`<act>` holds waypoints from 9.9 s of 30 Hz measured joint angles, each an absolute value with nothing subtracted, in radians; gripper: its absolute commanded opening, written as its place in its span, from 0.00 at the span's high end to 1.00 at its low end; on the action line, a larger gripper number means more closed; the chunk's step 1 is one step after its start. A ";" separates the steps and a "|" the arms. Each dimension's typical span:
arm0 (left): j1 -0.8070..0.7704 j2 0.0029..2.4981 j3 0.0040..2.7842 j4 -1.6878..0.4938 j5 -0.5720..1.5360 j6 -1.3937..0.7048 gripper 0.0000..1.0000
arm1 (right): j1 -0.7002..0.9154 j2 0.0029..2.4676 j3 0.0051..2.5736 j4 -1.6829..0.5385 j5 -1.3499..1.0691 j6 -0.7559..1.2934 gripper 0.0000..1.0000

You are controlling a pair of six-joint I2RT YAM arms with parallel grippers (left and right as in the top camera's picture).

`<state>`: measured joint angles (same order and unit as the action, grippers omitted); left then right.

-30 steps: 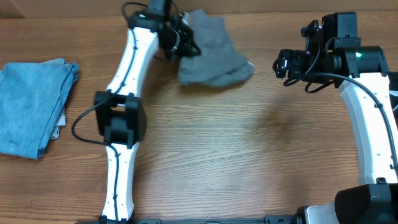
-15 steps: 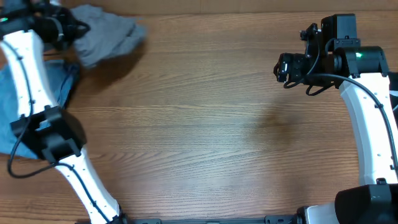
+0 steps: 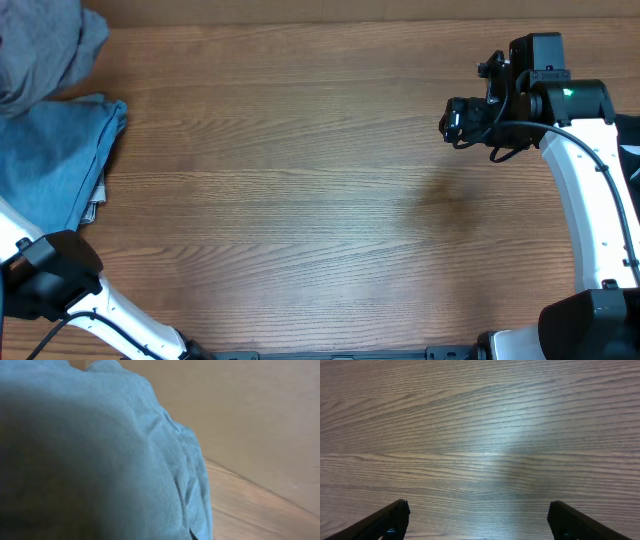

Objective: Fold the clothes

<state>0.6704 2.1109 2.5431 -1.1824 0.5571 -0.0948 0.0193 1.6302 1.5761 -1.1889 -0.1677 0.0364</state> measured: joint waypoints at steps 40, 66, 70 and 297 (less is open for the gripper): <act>0.766 2.307 2.537 -1.687 0.240 -0.212 0.07 | 0.019 1.631 1.576 -1.160 -0.211 0.027 0.00; 0.768 2.040 2.196 -1.483 0.126 -0.283 0.96 | 0.020 1.631 1.576 -1.171 -0.221 0.026 0.00; 0.768 2.170 2.194 -1.489 0.102 -0.283 0.96 | 0.020 1.631 1.576 -1.171 -0.221 0.026 0.00; -0.044 0.417 1.102 -1.190 0.133 -0.294 0.00 | 0.146 0.015 0.018 -0.081 -0.089 0.026 0.00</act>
<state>-0.0444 0.4171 1.1015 -1.1900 0.1333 -0.2939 0.1459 0.0147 0.0181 -0.0814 -0.0887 0.0261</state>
